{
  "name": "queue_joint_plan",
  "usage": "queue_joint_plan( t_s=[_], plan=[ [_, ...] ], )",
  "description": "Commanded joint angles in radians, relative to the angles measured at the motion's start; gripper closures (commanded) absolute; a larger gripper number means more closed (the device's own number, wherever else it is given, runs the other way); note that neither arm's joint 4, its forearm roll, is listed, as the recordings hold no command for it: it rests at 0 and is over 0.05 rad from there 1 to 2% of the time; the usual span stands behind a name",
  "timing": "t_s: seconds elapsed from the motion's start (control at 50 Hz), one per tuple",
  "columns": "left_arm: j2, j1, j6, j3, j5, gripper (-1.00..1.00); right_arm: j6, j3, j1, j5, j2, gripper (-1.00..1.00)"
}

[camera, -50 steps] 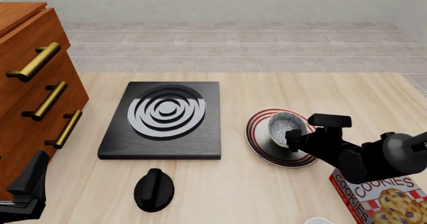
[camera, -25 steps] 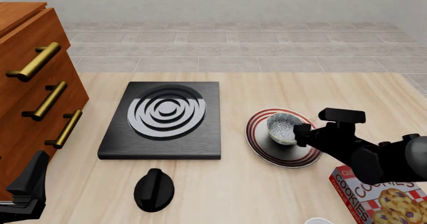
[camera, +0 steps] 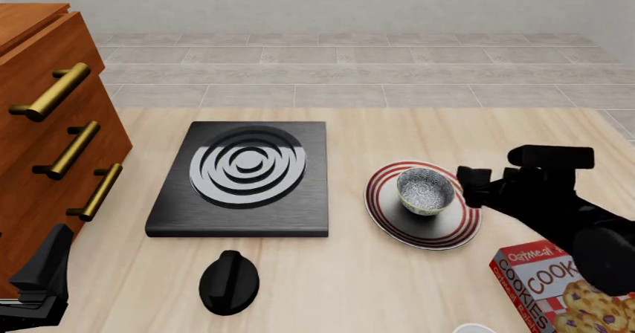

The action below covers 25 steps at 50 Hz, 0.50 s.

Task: Pick the akita bowl on the stove and place it on the plate.

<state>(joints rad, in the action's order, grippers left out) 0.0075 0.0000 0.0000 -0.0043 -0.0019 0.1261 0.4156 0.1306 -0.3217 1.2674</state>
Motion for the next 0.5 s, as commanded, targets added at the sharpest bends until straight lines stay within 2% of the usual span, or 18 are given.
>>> queue_joint_plan(
  t_s=[0.02, 0.4, 0.46, 0.5],
  plan=[
    [0.000, 0.000, 0.000, 0.000, 0.000, -1.00, -0.019, -0.010, 0.014, 0.137, -0.209, -1.00],
    [0.000, 0.000, 0.000, 0.000, 0.000, -1.00, -0.070, -0.026, 0.039, 0.356, -0.525, -1.00],
    [0.000, 0.000, 0.000, 0.000, 0.000, -1.00, -0.060, -0.029, 0.043, 0.386, -0.571, -1.00],
    [0.000, 0.000, 0.000, 0.000, 0.000, -1.00, -0.041, -0.040, 0.057, 0.435, -0.657, -1.00]
  ],
)
